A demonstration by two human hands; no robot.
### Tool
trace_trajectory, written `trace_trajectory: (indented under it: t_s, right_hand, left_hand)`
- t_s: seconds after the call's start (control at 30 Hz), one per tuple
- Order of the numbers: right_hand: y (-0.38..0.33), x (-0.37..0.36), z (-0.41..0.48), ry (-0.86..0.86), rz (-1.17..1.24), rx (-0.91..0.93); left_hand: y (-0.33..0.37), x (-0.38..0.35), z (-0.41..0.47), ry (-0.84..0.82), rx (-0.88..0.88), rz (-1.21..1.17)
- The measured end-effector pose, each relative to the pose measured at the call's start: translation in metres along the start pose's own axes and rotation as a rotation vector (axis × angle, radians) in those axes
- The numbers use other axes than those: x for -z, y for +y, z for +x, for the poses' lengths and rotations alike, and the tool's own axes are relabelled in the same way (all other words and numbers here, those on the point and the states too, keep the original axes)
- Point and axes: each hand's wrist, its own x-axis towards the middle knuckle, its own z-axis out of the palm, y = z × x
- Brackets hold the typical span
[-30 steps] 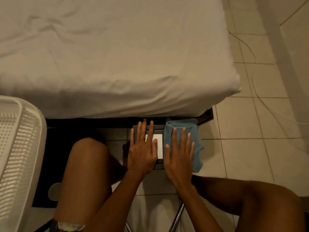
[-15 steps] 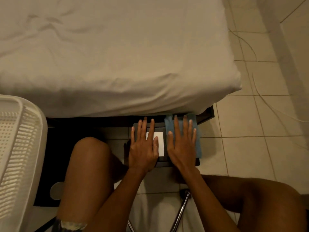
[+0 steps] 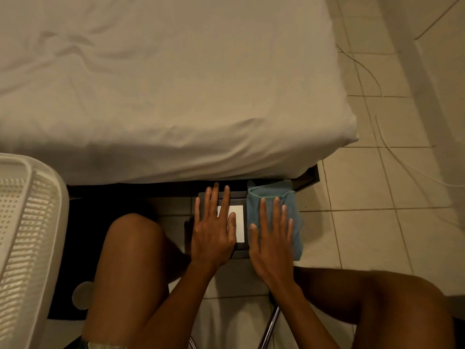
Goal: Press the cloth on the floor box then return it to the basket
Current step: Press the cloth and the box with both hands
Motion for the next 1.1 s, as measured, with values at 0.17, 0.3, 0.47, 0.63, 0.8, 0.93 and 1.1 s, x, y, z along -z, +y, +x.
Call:
trace_trajectory:
  t_s: [0.17,0.3,0.47,0.63,0.8,0.93,1.1]
  right_hand:
    - [-0.001,-0.003,0.023,0.046,-0.047,0.0]
    - [-0.001,-0.001,0.032,0.053,-0.083,-0.017]
    - [0.001,0.002,0.006,0.007,-0.032,0.007]
    - [-0.001,0.0,0.023,0.044,-0.06,-0.003]
    - [-0.002,0.0,0.012,0.021,-0.032,-0.015]
    - [0.0,0.001,-0.003,-0.011,-0.041,-0.019]
    - [0.003,0.003,0.003,-0.021,-0.012,0.008]
  left_hand:
    - [0.0,0.0,0.001,-0.004,0.002,0.015]
    - [-0.001,0.0,0.001,-0.002,0.003,0.016]
    - [-0.001,-0.001,-0.001,0.01,0.0,0.005]
    - [-0.001,-0.001,0.001,0.017,-0.002,0.004]
    - [-0.002,-0.002,-0.001,0.027,-0.008,-0.005]
    - [-0.004,-0.005,0.001,0.036,-0.005,-0.001]
    - [-0.005,-0.008,0.003,0.052,-0.016,0.017]
